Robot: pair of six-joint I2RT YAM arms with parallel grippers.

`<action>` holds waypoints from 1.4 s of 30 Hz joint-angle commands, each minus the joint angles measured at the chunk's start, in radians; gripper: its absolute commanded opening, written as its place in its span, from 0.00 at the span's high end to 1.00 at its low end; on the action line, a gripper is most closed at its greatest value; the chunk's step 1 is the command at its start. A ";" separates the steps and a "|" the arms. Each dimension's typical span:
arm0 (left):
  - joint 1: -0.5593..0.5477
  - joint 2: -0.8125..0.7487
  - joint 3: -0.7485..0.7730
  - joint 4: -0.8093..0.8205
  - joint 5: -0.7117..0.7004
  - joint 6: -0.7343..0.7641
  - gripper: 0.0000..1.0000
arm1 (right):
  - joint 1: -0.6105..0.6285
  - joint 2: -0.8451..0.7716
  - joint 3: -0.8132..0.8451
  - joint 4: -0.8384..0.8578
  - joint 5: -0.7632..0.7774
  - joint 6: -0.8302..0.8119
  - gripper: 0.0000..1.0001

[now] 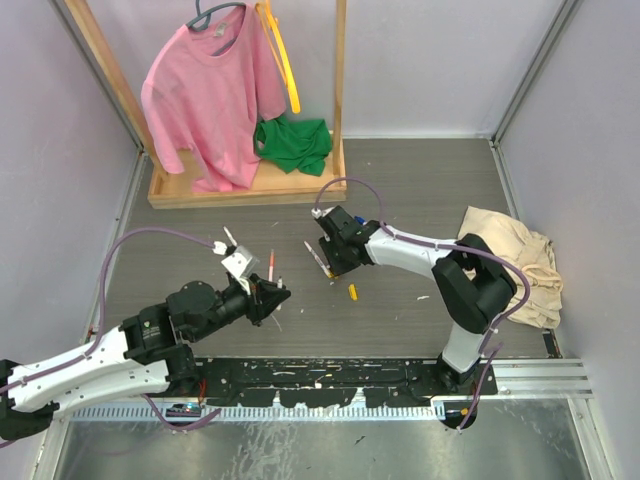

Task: Insert the pens into the pen caps
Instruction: Move the pen cap to the center of the board.

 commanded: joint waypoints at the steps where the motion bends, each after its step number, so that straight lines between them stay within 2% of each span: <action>1: 0.000 -0.009 0.000 0.043 -0.012 -0.008 1.00 | -0.002 0.009 0.052 0.031 -0.028 -0.025 0.68; 19: 0.000 -0.004 0.011 0.037 -0.017 0.001 1.00 | -0.003 0.077 0.070 0.036 -0.033 -0.033 0.67; 24: -0.001 -0.007 0.014 0.030 -0.016 -0.007 1.00 | -0.003 0.066 0.062 0.041 -0.027 -0.033 0.76; 29: 0.000 -0.021 0.003 0.030 -0.036 -0.019 1.00 | -0.002 -0.042 0.010 0.081 -0.039 -0.033 0.85; 33: 0.000 -0.014 0.008 0.036 -0.044 -0.025 1.00 | -0.001 -0.198 -0.065 0.103 -0.041 -0.005 0.88; 39: 0.000 0.025 0.020 0.043 -0.054 -0.040 1.00 | 0.001 -0.418 -0.203 0.042 -0.032 0.120 0.93; 42: 0.000 0.043 0.032 0.042 -0.065 -0.049 1.00 | 0.041 -0.486 -0.271 -0.012 0.018 0.202 0.94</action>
